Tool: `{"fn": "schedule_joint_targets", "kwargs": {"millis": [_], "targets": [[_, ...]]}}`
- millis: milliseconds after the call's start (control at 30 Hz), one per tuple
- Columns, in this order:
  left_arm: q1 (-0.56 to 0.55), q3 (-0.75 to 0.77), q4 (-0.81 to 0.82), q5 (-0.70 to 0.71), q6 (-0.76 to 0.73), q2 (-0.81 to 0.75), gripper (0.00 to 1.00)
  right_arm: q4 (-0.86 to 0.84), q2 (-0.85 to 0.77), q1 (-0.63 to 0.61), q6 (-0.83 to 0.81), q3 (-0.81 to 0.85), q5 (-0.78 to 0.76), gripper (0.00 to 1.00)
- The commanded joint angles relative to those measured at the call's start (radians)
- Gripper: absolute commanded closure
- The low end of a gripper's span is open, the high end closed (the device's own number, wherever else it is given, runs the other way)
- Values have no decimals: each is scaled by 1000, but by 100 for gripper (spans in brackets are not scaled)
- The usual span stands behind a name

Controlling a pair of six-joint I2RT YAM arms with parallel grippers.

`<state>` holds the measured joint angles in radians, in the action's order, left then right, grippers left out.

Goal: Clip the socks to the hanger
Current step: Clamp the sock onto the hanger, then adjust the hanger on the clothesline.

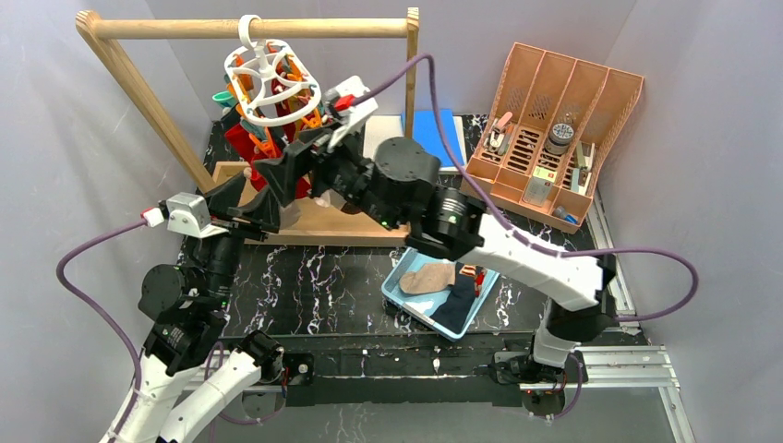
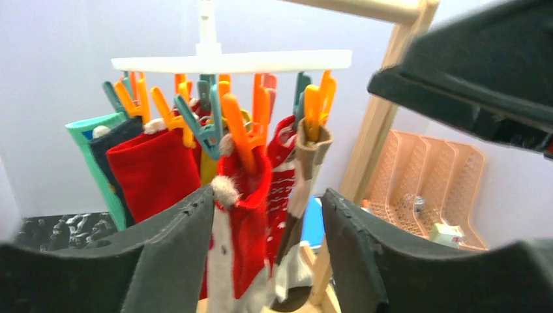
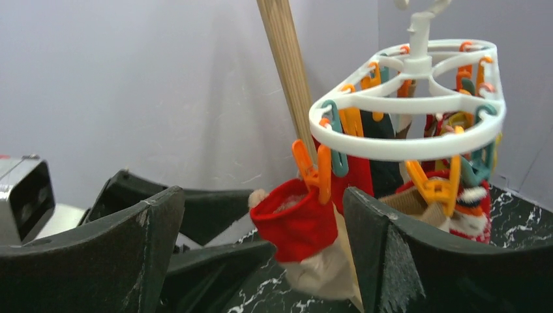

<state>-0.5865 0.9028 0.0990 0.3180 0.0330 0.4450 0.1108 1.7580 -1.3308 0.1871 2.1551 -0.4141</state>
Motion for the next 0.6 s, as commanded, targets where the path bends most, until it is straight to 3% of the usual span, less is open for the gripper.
{"fn": "schedule_joint_targets", "kwargs": {"millis": [0, 100, 400, 567], "targets": [[-4, 72, -67, -97, -27, 9, 30, -34, -167, -4, 67, -158, 9, 1], [-4, 87, -93, -148, -26, 6, 3, -73, -279, -5, 88, -289, 9, 1], [-4, 80, -182, -205, -103, -4, 2, 17, -401, -4, 99, -392, 78, 1], [-4, 35, -246, -148, -59, -106, 2, -101, -594, -5, 134, -689, -35, 1]]}}
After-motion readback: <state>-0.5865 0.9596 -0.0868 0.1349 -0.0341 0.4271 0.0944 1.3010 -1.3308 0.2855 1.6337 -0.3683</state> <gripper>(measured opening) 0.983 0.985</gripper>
